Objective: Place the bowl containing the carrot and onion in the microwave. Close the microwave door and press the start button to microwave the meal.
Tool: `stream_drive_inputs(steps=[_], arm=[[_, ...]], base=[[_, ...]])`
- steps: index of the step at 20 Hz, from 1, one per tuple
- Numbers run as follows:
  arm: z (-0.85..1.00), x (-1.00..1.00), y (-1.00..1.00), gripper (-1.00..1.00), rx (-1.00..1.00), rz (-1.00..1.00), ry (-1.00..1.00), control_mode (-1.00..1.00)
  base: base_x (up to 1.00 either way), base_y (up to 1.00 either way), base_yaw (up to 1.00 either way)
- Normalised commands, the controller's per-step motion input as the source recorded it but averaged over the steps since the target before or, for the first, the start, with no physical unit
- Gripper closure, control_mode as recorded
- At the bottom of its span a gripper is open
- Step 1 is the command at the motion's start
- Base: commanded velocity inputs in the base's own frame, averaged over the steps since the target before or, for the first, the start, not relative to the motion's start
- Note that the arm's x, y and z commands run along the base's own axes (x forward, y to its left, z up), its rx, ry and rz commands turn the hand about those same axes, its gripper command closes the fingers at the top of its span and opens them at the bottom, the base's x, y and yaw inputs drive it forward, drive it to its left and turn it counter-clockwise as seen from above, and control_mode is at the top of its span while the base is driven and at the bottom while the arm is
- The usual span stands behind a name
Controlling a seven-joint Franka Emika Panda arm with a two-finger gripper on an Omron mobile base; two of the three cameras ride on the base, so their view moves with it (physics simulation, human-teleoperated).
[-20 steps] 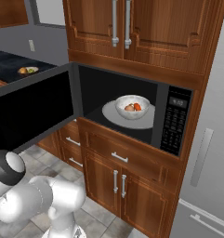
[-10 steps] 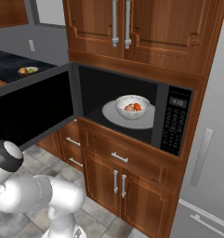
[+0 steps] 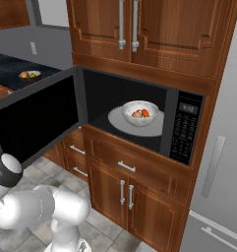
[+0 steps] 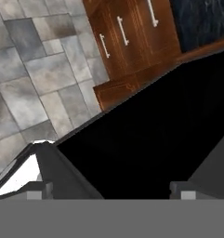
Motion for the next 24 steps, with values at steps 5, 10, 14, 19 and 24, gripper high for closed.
stream_drive_inputs(steps=[5,10,14,19,24], arm=[[-0.04,-0.33,-0.86,-1.0,-0.04,-0.13,0.01,-1.0],[-0.19,-0.01,-0.81,-1.0,-0.02,-0.08,0.0,-1.0],[-0.2,0.0,-0.72,-1.0,-0.02,-0.04,0.0,-1.0],[-0.14,0.0,-0.65,-1.0,-0.03,-0.01,-0.02,-1.0],[-0.06,0.02,-0.57,-1.0,-0.05,0.0,-0.02,-1.0]], base=[[0.0,0.0,0.0],[0.0,0.0,0.0],[0.0,0.0,0.0],[0.0,0.0,0.0],[0.0,0.0,0.0]])
